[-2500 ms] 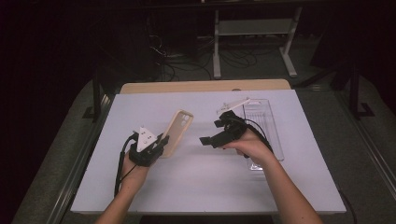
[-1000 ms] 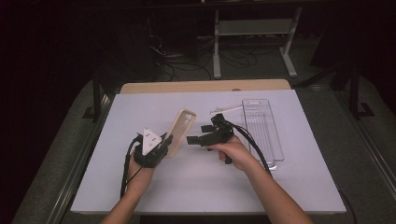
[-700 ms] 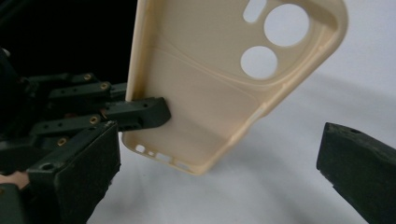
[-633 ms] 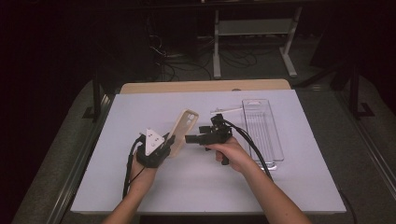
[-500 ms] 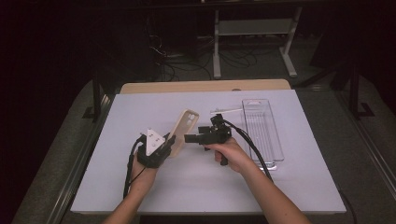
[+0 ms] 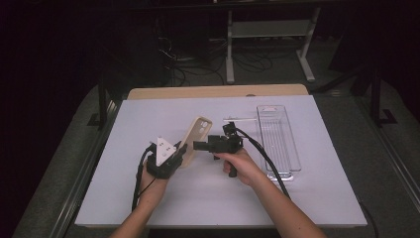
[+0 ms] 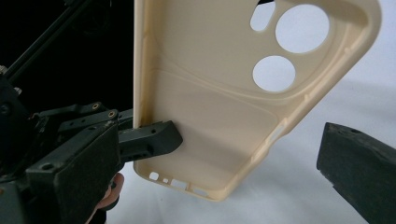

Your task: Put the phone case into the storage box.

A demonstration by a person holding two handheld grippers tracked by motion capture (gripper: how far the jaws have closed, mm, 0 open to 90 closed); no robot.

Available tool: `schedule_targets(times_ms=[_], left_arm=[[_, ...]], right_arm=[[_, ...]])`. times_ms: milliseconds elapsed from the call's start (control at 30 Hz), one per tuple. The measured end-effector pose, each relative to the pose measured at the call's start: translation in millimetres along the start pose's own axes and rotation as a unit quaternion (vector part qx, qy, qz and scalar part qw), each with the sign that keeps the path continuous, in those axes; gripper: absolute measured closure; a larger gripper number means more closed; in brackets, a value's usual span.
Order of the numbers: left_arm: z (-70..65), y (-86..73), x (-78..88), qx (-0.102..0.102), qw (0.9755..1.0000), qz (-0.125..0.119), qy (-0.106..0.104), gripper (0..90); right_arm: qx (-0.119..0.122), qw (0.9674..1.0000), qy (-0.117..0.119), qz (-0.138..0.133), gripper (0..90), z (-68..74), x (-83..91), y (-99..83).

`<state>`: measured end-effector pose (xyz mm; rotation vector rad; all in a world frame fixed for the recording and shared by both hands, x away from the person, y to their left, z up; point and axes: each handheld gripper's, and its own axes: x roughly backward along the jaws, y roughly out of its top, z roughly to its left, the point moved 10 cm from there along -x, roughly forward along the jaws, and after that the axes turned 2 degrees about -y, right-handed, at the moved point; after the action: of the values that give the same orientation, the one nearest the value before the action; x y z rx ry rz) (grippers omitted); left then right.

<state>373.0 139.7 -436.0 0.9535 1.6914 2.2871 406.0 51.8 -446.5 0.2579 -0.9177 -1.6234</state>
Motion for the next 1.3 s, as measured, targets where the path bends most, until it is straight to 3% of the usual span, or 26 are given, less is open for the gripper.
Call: schedule_targets(times_ms=[533,1300], left_arm=[[-9.3,1.7,-1.7,0.000,1.0000,-0.002,-0.007,78.8],[-30.7,3.3,-7.6,-0.009,0.9997,-0.004,-0.020,78.7]], right_arm=[[-0.038,0.9988,0.005,-0.030,0.0,-3.8,-4.5,2.7],[-0.051,0.9975,0.004,-0.048,0.0,-2.9,-8.7,4.5]])
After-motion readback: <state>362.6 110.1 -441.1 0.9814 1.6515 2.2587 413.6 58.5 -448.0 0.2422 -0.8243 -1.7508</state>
